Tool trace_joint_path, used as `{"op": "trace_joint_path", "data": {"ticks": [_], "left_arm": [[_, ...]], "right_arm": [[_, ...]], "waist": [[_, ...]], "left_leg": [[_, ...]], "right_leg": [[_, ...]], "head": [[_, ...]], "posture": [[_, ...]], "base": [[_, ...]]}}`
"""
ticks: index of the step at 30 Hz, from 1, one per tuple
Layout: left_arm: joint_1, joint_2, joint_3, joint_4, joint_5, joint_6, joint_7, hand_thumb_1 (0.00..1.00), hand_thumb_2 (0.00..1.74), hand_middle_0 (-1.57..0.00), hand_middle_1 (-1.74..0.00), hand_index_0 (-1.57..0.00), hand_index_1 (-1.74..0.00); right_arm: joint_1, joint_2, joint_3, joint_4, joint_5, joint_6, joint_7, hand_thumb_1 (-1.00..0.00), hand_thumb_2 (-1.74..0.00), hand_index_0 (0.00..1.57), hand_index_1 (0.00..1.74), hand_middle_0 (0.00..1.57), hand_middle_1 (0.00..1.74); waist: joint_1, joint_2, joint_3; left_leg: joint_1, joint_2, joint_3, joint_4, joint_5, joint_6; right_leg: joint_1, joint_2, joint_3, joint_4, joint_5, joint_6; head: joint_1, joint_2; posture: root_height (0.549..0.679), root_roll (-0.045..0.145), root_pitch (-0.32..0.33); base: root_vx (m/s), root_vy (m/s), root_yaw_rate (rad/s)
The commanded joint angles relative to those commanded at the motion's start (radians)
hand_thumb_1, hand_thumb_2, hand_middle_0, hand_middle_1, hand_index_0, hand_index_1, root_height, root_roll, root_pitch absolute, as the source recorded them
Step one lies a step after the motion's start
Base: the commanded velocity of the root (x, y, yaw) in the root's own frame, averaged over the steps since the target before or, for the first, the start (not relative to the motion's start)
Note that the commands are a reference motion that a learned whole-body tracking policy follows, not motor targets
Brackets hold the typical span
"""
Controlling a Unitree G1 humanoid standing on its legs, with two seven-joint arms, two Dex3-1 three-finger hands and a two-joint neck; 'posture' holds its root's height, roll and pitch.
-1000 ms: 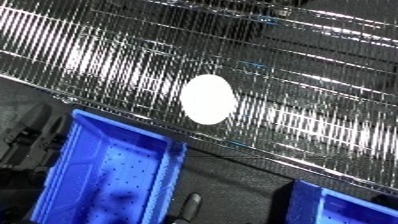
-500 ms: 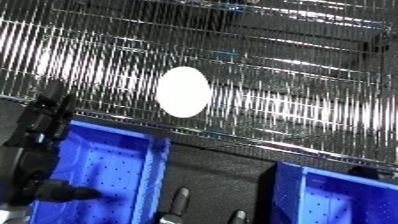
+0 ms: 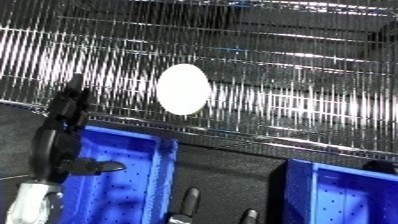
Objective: Pick up the object and place it into the box
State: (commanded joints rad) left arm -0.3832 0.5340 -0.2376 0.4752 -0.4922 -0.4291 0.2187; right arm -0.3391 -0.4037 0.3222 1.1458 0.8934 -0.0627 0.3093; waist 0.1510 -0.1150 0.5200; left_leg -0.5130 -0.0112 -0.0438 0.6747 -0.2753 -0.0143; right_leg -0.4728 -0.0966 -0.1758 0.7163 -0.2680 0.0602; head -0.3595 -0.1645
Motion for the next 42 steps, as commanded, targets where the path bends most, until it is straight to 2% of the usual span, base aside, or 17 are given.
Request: {"op": "trace_joint_path", "data": {"ticks": [5, 11, 18, 26, 38, 42], "left_arm": [[-0.046, -0.017, -0.015, 0.047, 0.003, -0.002, 0.002, 0.00, 0.00, 0.00, 0.00, 0.00, 0.00], [-0.102, -0.035, -0.039, 0.087, -0.008, 0.006, -0.013, 0.00, 0.00, 0.00, 0.00, 0.00, 0.00], [-0.162, -0.060, -0.056, 0.122, -0.040, -0.004, -0.029, 0.00, 0.00, 0.00, 0.00, 0.00, 0.00], [-0.218, -0.080, -0.063, 0.120, -0.041, -0.011, -0.018, 0.00, 0.00, 0.00, 0.00, 0.00, 0.00], [-0.266, -0.095, -0.065, 0.102, -0.031, 0.004, 0.002, 0.00, 0.00, 0.00, 0.00, 0.00, 0.00], [-0.285, -0.100, -0.070, 0.110, -0.034, 0.020, -0.001, 0.20, 0.35, -0.31, -0.35, -0.31, -0.35]], "right_arm": [[-0.007, 0.005, 0.016, -0.010, 0.005, -0.003, 0.000, 0.00, 0.00, 0.00, 0.00, 0.00, 0.00], [-0.016, 0.014, 0.033, -0.024, 0.009, -0.003, -0.004, 0.00, 0.00, 0.00, 0.00, 0.00, 0.00], [-0.028, 0.028, 0.049, -0.035, 0.013, -0.003, -0.017, 0.00, 0.00, 0.00, 0.00, 0.00, 0.00], [-0.026, 0.046, 0.062, -0.048, 0.017, -0.005, -0.033, 0.00, 0.00, 0.00, 0.00, 0.00, 0.00], [-0.004, 0.063, 0.074, -0.058, 0.024, -0.018, -0.041, 0.00, 0.00, 0.00, 0.00, 0.00, 0.00], [-0.003, 0.061, 0.079, -0.067, 0.027, -0.030, -0.041, 0.00, 0.00, 0.00, 0.00, 0.00, 0.00]], "waist": [[-0.015, -0.013, 0.000], [-0.033, -0.024, 0.000], [-0.051, -0.030, 0.000], [-0.065, -0.033, 0.000], [-0.084, -0.030, 0.000], [-0.093, -0.031, 0.000]], "left_leg": [[-0.024, 0.005, 0.005, 0.010, -0.005, 0.0030], [-0.048, 0.012, 0.009, 0.026, -0.015, 0.0040], [-0.064, 0.016, 0.011, 0.043, -0.026, 0.0043], [-0.066, 0.014, 0.012, 0.050, -0.037, 0.0050], [-0.070, 0.013, 0.016, 0.068, -0.049, 0.0068], [-0.074, 0.013, 0.018, 0.079, -0.053, 0.0075]], "right_leg": [[-0.026, 0.0113, 0.006, 0.005, 0.003, 0.0032], [-0.050, 0.0182, 0.013, 0.011, 0.006, 0.0077], [-0.070, 0.0211, 0.020, 0.017, 0.010, 0.0122], [-0.074, 0.0222, 0.026, 0.015, 0.010, 0.0152], [-0.084, 0.0237, 0.033, 0.028, 0.004, 0.0119], [-0.089, 0.0265, 0.036, 0.034, 0.001, 0.0094]], "head": [[-0.025, 0.050], [-0.048, 0.085], [-0.060, 0.097], [-0.063, 0.099], [-0.077, 0.100], [-0.087, 0.101]], "posture": [[0.638, 0.002, 0.082], [0.637, -0.003, 0.096], [0.635, -0.006, 0.106], [0.636, -0.006, 0.111], [0.634, -0.001, 0.113], [0.634, 0.001, 0.114]], "base": [[-0.003, 0.008, -0.065], [0.004, 0.008, -0.060], [0.024, 0.006, -0.047], [0.030, -0.002, -0.022], [0.018, -0.005, -0.020], [0.011, -0.005, -0.038]]}}
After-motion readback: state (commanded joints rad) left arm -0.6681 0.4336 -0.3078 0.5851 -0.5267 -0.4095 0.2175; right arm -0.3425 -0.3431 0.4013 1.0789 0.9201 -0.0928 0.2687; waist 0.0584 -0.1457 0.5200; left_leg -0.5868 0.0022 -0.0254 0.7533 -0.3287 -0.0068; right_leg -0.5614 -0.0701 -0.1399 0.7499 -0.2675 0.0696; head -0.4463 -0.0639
